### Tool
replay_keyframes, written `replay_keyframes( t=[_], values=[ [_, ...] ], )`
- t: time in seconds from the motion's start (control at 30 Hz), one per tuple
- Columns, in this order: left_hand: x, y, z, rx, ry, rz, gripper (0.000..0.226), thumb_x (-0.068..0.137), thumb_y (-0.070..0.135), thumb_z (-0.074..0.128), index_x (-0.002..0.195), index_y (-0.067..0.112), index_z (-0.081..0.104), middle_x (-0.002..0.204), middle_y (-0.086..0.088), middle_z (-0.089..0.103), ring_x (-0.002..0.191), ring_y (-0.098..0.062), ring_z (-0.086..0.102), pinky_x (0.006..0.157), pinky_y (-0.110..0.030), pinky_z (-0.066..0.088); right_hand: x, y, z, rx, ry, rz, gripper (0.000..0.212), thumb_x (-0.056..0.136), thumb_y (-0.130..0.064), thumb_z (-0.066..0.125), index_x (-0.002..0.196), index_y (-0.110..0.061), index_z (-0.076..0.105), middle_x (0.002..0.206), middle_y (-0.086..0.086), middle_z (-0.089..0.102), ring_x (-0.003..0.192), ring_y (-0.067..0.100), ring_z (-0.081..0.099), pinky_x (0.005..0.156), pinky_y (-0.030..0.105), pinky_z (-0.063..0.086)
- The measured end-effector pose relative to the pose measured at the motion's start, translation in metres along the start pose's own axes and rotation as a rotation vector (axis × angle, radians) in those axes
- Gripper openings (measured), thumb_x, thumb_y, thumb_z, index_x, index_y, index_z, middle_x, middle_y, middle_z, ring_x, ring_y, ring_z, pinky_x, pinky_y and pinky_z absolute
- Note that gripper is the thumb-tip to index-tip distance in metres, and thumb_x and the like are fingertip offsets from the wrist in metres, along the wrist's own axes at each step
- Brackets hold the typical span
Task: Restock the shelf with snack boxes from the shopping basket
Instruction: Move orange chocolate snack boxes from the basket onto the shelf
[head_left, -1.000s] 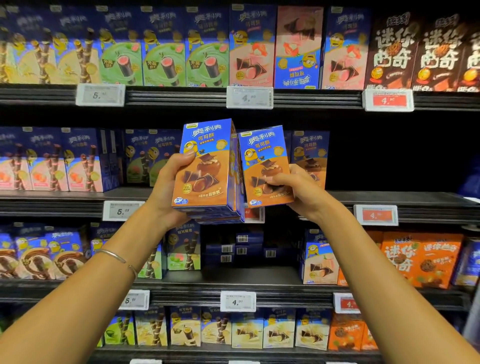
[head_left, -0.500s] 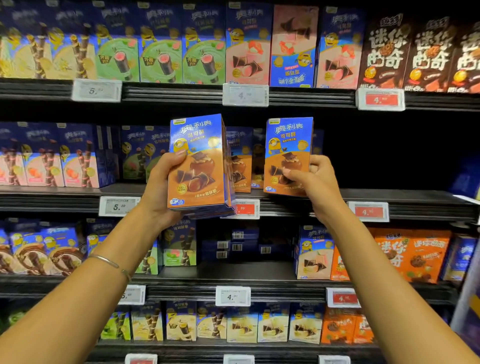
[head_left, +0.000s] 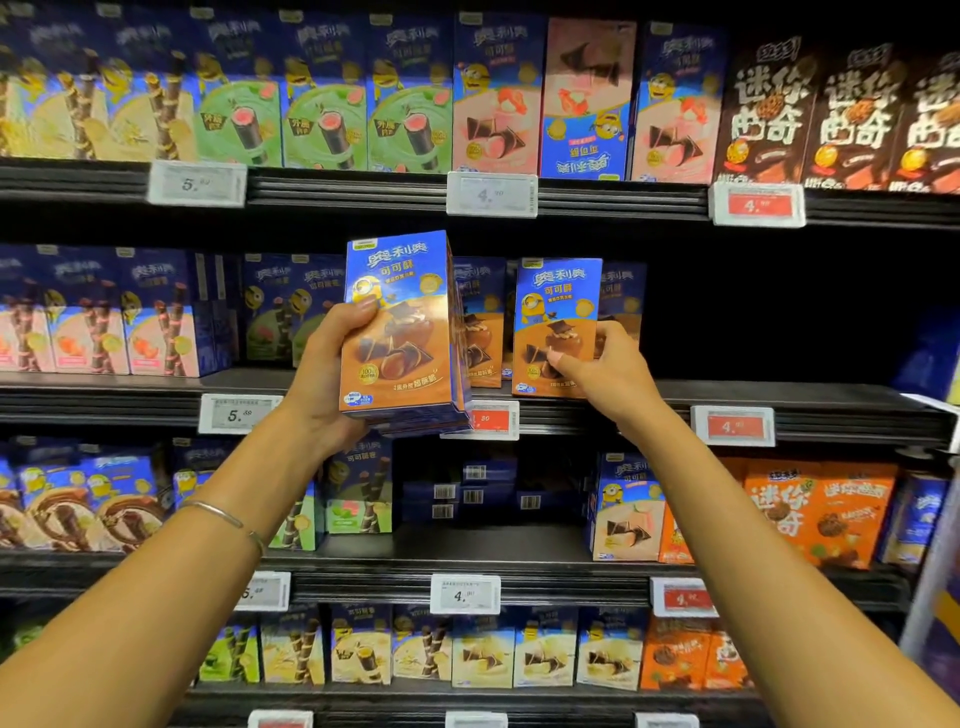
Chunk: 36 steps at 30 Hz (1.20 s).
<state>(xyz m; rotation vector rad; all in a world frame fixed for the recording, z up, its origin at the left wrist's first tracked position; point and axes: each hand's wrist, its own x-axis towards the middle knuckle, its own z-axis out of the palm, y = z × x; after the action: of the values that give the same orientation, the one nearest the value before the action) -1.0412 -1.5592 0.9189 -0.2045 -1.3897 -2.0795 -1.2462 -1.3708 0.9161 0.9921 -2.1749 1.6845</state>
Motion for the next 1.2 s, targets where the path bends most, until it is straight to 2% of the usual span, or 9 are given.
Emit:
replay_keyframes(
  t=[0.1, 0.17, 0.23, 0.47, 0.63, 0.77, 0.93, 1.1, 1.2],
  values=[
    [0.001, 0.000, 0.001, 0.004, 0.000, -0.005, 0.034, 0.100, 0.036, 0.051, 0.115, 0.015, 0.073, 0.110, -0.008, 0.077, 0.096, -0.027, 0.075, 0.091, -0.045, 0.060, 0.003, 0.000, 0.003, -0.074, 0.024, -0.018, 0.052, 0.088, -0.032, 0.077, 0.131, -0.012, 0.054, 0.125, 0.004, 0.064, 0.111, 0.018, 0.064, 0.086, 0.032, 0.056],
    [0.001, 0.001, 0.001, 0.005, 0.000, -0.006, 0.033, 0.100, 0.035, 0.051, 0.118, 0.015, 0.071, 0.109, -0.007, 0.077, 0.096, -0.026, 0.075, 0.090, -0.044, 0.061, 0.005, 0.000, 0.005, -0.128, 0.017, -0.014, 0.054, 0.088, -0.036, 0.076, 0.132, -0.013, 0.054, 0.129, 0.008, 0.062, 0.119, 0.023, 0.060, 0.097, 0.043, 0.055],
    [0.001, 0.001, 0.001, 0.007, 0.000, -0.010, 0.033, 0.100, 0.035, 0.051, 0.120, 0.015, 0.069, 0.109, -0.007, 0.077, 0.096, -0.025, 0.075, 0.089, -0.044, 0.061, 0.006, 0.000, 0.008, -0.152, 0.017, -0.006, 0.057, 0.088, -0.037, 0.076, 0.133, -0.014, 0.050, 0.131, 0.008, 0.058, 0.122, 0.025, 0.058, 0.099, 0.047, 0.053],
    [0.001, 0.002, 0.005, 0.006, -0.035, -0.057, 0.040, 0.099, 0.035, 0.053, 0.130, 0.012, 0.062, 0.111, -0.007, 0.078, 0.094, -0.024, 0.077, 0.081, -0.042, 0.065, 0.012, 0.004, 0.016, -0.173, 0.076, -0.005, 0.049, 0.086, -0.035, 0.078, 0.112, -0.020, 0.039, 0.123, 0.008, 0.059, 0.113, 0.025, 0.060, 0.092, 0.048, 0.055],
    [0.001, 0.004, 0.009, 0.005, -0.053, -0.097, 0.047, 0.096, 0.034, 0.057, 0.136, 0.010, 0.058, 0.113, -0.009, 0.078, 0.095, -0.025, 0.077, 0.082, -0.042, 0.065, 0.018, 0.005, 0.024, -0.259, 0.129, -0.024, 0.053, 0.085, -0.039, 0.078, 0.118, -0.015, 0.044, 0.127, 0.010, 0.055, 0.107, 0.017, 0.049, 0.080, 0.031, 0.042],
    [0.002, 0.005, 0.010, -0.002, -0.052, -0.119, 0.054, 0.089, 0.036, 0.061, 0.137, 0.010, 0.058, 0.111, -0.008, 0.078, 0.092, -0.025, 0.078, 0.076, -0.040, 0.065, 0.020, 0.007, 0.027, -0.314, 0.143, -0.016, 0.057, 0.086, -0.044, 0.076, 0.124, -0.014, 0.047, 0.130, 0.010, 0.054, 0.117, 0.024, 0.051, 0.078, 0.030, 0.036],
    [0.002, 0.004, 0.009, 0.014, -0.045, -0.120, 0.049, 0.092, 0.035, 0.062, 0.135, 0.011, 0.059, 0.114, -0.008, 0.078, 0.095, -0.026, 0.078, 0.077, -0.042, 0.065, 0.022, 0.007, 0.029, -0.313, 0.147, 0.002, 0.058, 0.086, -0.044, 0.076, 0.126, -0.015, 0.045, 0.130, 0.009, 0.053, 0.116, 0.023, 0.052, 0.075, 0.031, 0.035],
    [0.001, 0.003, 0.008, 0.037, -0.035, -0.122, 0.045, 0.093, 0.035, 0.061, 0.133, 0.012, 0.061, 0.114, -0.009, 0.078, 0.096, -0.026, 0.078, 0.079, -0.043, 0.064, 0.017, 0.006, 0.030, -0.275, 0.165, 0.017, 0.063, 0.084, -0.044, 0.078, 0.129, -0.016, 0.043, 0.131, 0.010, 0.051, 0.105, 0.016, 0.046, 0.076, 0.034, 0.040],
    [-0.002, 0.002, 0.008, 0.083, -0.021, -0.086, 0.044, 0.090, 0.036, 0.061, 0.126, 0.012, 0.064, 0.108, -0.009, 0.078, 0.091, -0.025, 0.077, 0.079, -0.041, 0.064, 0.002, -0.002, 0.024, -0.151, 0.220, -0.014, 0.068, 0.084, -0.041, 0.078, 0.135, -0.015, 0.042, 0.135, 0.009, 0.044, 0.119, 0.022, 0.050, 0.094, 0.040, 0.051]
  ],
)
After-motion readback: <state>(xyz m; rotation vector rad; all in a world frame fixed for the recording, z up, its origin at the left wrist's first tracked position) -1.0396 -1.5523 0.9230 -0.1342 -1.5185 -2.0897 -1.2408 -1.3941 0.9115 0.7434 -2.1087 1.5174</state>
